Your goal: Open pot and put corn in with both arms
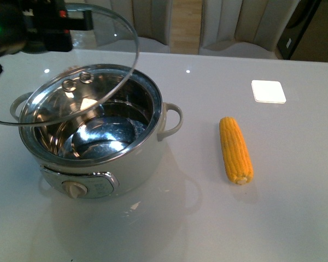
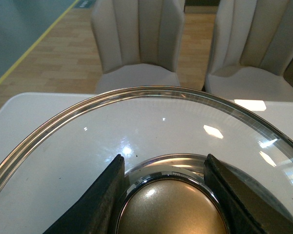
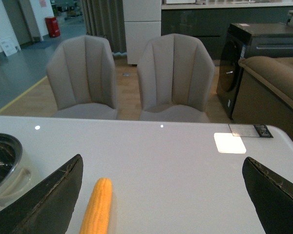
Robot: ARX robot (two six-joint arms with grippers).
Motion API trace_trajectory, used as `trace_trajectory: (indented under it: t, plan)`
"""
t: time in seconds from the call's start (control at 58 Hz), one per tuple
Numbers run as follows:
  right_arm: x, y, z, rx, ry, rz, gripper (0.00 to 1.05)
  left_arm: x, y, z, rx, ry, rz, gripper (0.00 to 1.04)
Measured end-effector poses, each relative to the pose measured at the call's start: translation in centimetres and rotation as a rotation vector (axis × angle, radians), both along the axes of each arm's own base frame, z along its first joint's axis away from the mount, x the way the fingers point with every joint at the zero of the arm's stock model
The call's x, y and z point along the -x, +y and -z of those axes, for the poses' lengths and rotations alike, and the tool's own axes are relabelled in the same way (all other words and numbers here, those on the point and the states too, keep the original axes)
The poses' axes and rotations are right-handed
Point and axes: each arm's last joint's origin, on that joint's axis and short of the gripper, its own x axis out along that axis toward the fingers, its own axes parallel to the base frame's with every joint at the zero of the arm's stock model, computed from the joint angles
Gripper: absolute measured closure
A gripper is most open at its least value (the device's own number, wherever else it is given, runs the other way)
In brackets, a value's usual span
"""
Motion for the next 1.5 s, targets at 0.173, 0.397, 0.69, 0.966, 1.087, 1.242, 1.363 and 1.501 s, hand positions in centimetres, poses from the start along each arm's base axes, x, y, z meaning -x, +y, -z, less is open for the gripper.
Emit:
trace_trajectory:
  t: [0.173,0.397,0.69,0.966,1.087,1.242,1.363,1.501]
  plan:
    - [0.0,0.0,0.0,0.0,0.0,0.0,0.09,1.2,3.6,0.0,-0.026,-0.015,-0.077,0.62]
    - [0.0,0.0,0.0,0.0,0.0,0.0,0.09,2.4,9.3,1.2,-0.025,-0.031,-0.167,0.62]
    - [0.0,0.0,0.0,0.0,0.0,0.0,0.09,3.6,17.6,4.8,-0.027,0.006,-0.327,0.62]
    - [0.0,0.0,0.0,0.0,0.0,0.0,0.09,2.1,21.1,10.3,-0.022,0.051,-0.361,0.62]
    - [0.0,0.0,0.0,0.0,0.0,0.0,0.09,1.1,22.1,12.8,-0.014,0.09,-0.368,0.62]
    - [0.0,0.0,0.0,0.0,0.0,0.0,0.09,-0.4,23.1,15.6,-0.007,0.113,-0.37,0.62]
    - [0.0,0.0,0.0,0.0,0.0,0.0,0.09,-0.9,23.3,16.7,-0.006,0.113,-0.363,0.62]
    - [0.0,0.0,0.0,0.0,0.0,0.0,0.09,-0.9,23.3,17.9,-0.002,0.124,-0.351,0.62]
